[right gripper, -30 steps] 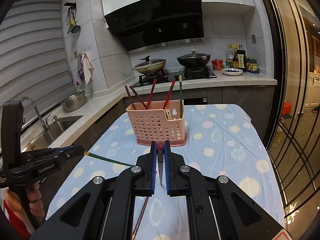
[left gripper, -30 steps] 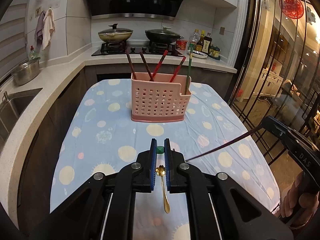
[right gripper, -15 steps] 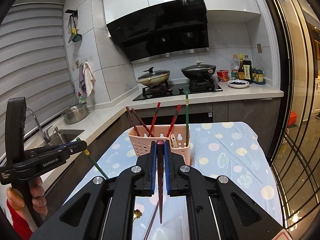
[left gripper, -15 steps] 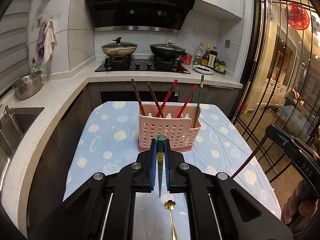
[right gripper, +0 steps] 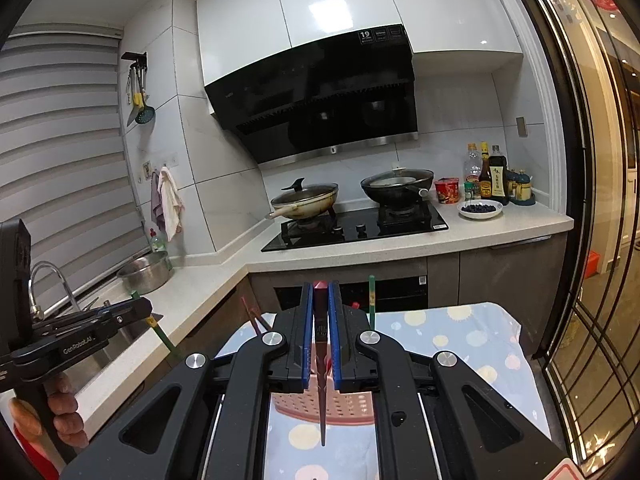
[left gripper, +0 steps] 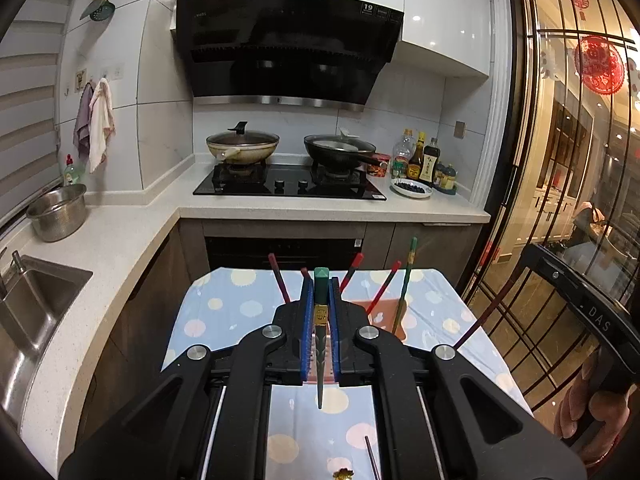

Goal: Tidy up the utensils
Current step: 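Lift both held chopsticks and carry them above the pink holder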

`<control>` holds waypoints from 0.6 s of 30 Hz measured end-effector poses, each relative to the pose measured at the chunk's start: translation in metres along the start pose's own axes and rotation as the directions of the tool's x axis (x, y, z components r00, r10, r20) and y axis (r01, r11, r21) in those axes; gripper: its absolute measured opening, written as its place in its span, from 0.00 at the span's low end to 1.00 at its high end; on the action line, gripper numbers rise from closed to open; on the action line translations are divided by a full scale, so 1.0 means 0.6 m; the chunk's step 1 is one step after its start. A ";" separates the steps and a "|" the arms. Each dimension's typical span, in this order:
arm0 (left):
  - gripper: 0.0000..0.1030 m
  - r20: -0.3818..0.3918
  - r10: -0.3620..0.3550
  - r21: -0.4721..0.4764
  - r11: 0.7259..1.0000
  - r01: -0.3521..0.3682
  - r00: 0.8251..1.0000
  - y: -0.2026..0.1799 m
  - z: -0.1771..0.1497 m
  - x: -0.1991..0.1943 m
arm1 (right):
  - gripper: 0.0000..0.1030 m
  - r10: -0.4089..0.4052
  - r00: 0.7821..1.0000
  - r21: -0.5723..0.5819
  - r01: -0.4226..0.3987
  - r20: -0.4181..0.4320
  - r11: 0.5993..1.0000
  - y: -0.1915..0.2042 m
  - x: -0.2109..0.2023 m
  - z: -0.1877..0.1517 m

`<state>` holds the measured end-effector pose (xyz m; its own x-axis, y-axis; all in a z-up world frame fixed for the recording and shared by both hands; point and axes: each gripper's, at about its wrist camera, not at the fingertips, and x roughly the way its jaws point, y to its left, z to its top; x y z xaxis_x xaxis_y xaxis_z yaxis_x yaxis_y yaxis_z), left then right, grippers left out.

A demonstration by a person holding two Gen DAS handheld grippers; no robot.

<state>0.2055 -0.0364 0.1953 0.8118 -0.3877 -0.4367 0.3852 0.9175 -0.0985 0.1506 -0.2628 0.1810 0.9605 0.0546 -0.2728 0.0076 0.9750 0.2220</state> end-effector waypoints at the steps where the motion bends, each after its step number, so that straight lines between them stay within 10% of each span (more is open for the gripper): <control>1: 0.07 0.011 0.000 0.002 1.000 0.000 1.000 0.000 0.012 0.002 | 0.07 0.000 1.000 -0.003 0.000 0.007 1.000 0.001 0.008 0.011; 18: 0.07 0.064 0.026 -0.007 1.000 -0.025 0.998 0.019 0.134 0.086 | 0.07 0.011 1.000 -0.010 -0.011 -0.002 1.000 0.018 0.156 0.079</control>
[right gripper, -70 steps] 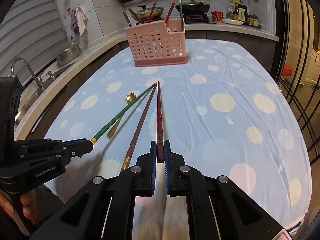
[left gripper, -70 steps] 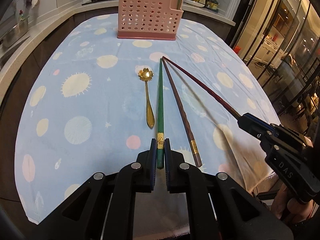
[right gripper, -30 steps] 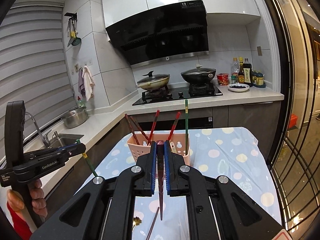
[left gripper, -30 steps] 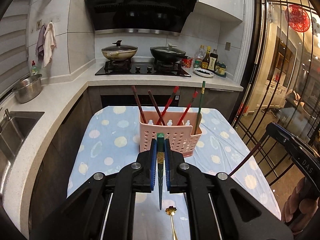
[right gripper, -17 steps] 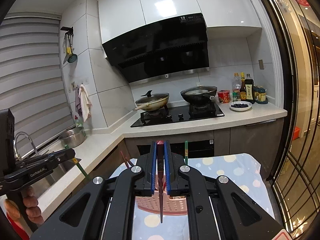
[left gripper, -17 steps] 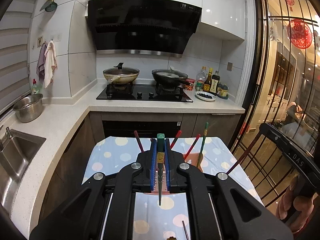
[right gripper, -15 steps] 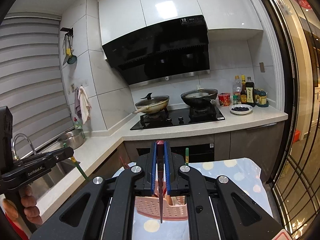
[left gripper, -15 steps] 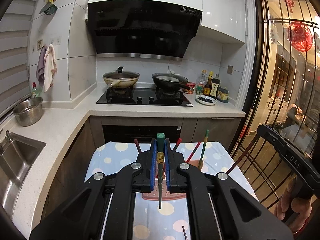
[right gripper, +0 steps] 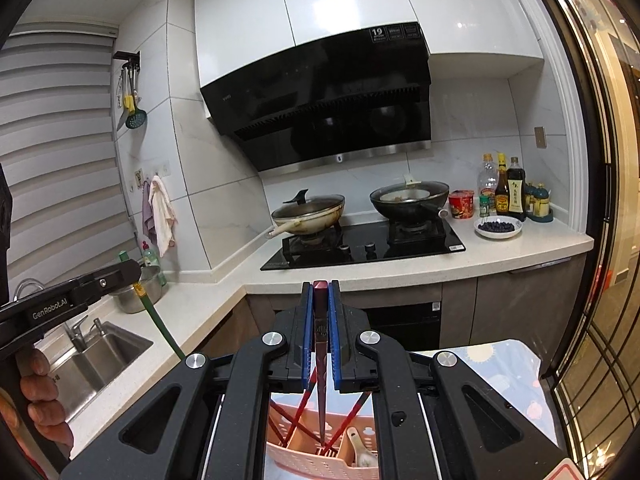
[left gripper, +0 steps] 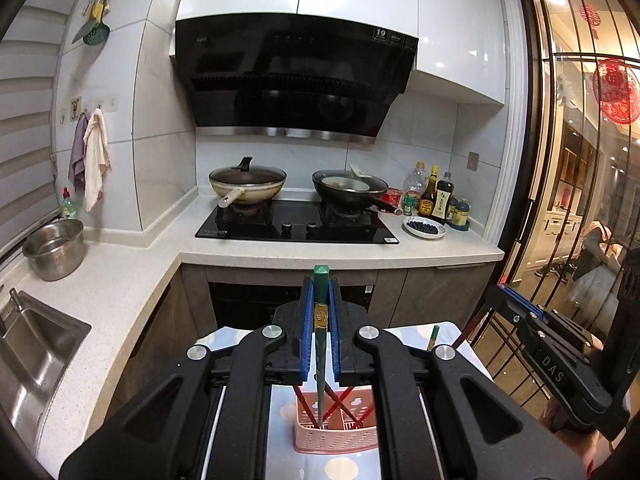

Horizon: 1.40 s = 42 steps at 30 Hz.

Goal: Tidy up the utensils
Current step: 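Lift both held chopsticks and carry them above the pink holder, then open both grippers to drop the chopsticks into the pink holder, then move both open tools back toward the brown chopstick and gold spoon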

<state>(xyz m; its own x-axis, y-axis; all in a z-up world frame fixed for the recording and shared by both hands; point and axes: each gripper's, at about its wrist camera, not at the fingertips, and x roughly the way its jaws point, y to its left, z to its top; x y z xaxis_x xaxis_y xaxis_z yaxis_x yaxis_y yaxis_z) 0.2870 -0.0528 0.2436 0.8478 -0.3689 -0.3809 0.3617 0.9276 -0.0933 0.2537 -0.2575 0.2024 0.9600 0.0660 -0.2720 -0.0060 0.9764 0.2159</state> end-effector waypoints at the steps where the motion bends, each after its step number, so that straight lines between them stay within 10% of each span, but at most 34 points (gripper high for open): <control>1: 0.07 -0.009 0.001 -0.001 1.000 -0.001 1.000 0.002 -0.003 0.008 | 0.07 0.001 1.000 0.001 -0.001 -0.011 1.000 -0.001 0.008 -0.006; 18: 0.09 -0.139 0.028 -0.028 0.999 -0.033 0.990 0.024 -0.077 0.097 | 0.17 -0.031 0.989 0.007 0.032 -0.143 0.999 -0.018 0.071 -0.095; 22: 0.35 -0.141 0.049 -0.039 0.998 -0.055 0.989 0.031 -0.083 0.094 | 0.25 -0.035 0.991 0.015 0.037 -0.129 0.999 -0.022 0.058 -0.098; 42: 0.36 -0.195 0.047 -0.056 0.997 -0.059 0.980 0.039 -0.155 0.040 | 0.26 -0.039 0.984 0.036 0.045 -0.174 0.998 -0.017 -0.033 -0.164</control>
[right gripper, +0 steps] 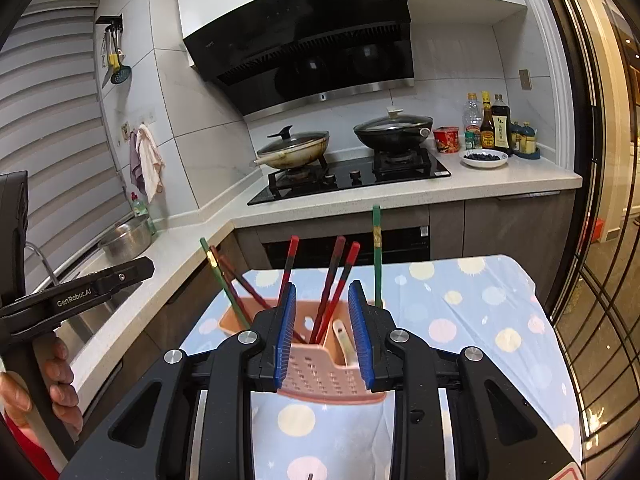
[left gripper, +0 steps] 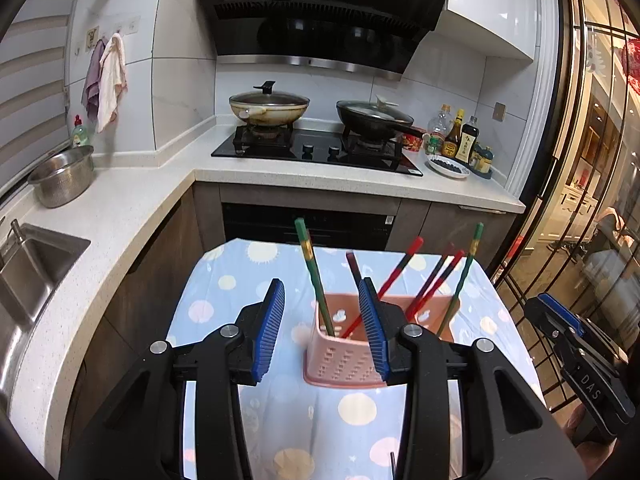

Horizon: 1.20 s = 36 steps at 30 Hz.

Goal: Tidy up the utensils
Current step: 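Move both open tools back toward the brown chopstick and gold spoon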

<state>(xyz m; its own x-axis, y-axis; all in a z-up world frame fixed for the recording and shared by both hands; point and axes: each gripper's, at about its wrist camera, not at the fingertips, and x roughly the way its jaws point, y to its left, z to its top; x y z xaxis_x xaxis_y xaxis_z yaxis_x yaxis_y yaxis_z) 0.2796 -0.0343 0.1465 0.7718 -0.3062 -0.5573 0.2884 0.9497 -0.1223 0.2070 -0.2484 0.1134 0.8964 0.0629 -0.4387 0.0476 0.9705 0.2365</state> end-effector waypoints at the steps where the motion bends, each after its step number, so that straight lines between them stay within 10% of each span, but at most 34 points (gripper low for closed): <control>1: 0.36 -0.005 0.000 -0.001 1.000 0.000 1.000 0.000 -0.007 -0.002 | 0.26 0.000 1.000 0.002 0.000 -0.007 1.000 -0.001 -0.004 -0.007; 15: 0.39 -0.159 0.003 0.036 0.999 0.002 0.987 -0.006 -0.174 -0.012 | 0.26 -0.031 0.987 -0.055 0.023 -0.155 0.998 0.022 -0.065 -0.180; 36: 0.39 -0.407 0.027 0.041 0.999 -0.011 0.913 0.006 -0.431 -0.049 | 0.26 -0.004 0.910 -0.057 -0.022 -0.415 0.998 0.062 -0.146 -0.444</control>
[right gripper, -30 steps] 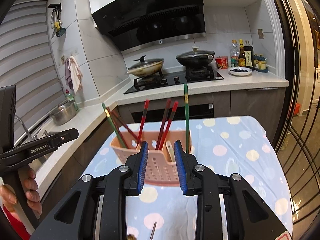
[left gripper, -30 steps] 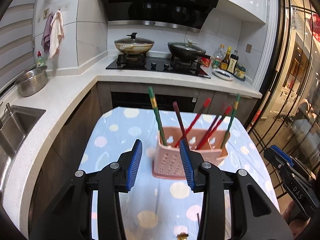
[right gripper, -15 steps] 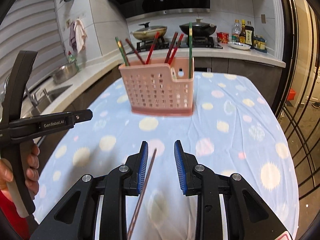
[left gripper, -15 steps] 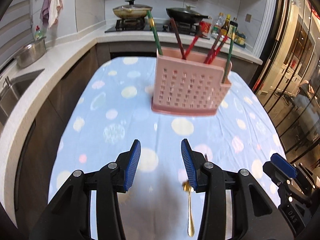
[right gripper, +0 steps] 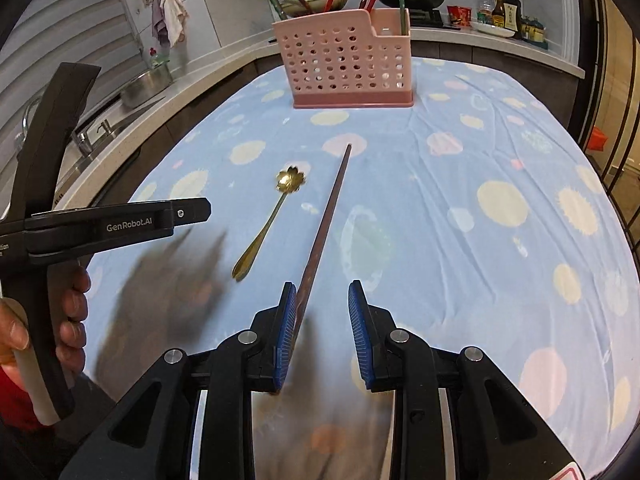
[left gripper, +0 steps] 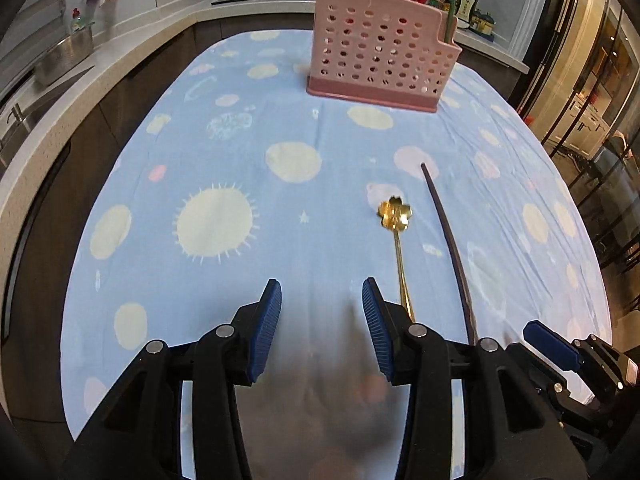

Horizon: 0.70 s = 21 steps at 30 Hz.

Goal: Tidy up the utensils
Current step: 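Close the right gripper on the brown chopstick while the left tool moves to the gold spoon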

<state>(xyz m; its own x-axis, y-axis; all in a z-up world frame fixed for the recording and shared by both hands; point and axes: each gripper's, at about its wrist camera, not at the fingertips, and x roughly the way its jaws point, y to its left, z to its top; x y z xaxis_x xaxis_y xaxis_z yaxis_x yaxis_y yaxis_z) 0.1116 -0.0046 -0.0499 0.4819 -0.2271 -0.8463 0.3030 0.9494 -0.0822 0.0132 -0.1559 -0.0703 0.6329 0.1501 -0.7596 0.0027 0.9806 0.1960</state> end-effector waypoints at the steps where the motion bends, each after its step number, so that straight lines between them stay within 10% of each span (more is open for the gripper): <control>1: 0.39 -0.009 0.001 -0.001 1.000 -0.001 1.000 0.000 -0.010 0.002 | 0.26 0.002 1.000 -0.004 -0.002 -0.006 1.000 0.004 0.000 -0.007; 15: 0.44 -0.038 -0.012 0.006 1.000 0.012 0.999 -0.003 -0.068 -0.003 | 0.26 0.014 0.999 -0.037 -0.015 -0.044 0.999 0.030 0.010 -0.048; 21: 0.44 -0.039 -0.023 0.016 1.000 0.024 0.999 -0.014 -0.072 -0.006 | 0.09 -0.035 0.999 -0.066 0.033 -0.027 0.997 0.028 0.010 -0.053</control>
<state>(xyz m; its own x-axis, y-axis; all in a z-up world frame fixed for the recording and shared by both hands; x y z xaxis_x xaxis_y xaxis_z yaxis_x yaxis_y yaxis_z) 0.0721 -0.0024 -0.0690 0.4422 -0.2405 -0.8641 0.3279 0.9400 -0.0939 -0.0079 -0.1347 -0.0912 0.6114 0.1194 -0.7823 -0.0273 0.9911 0.1300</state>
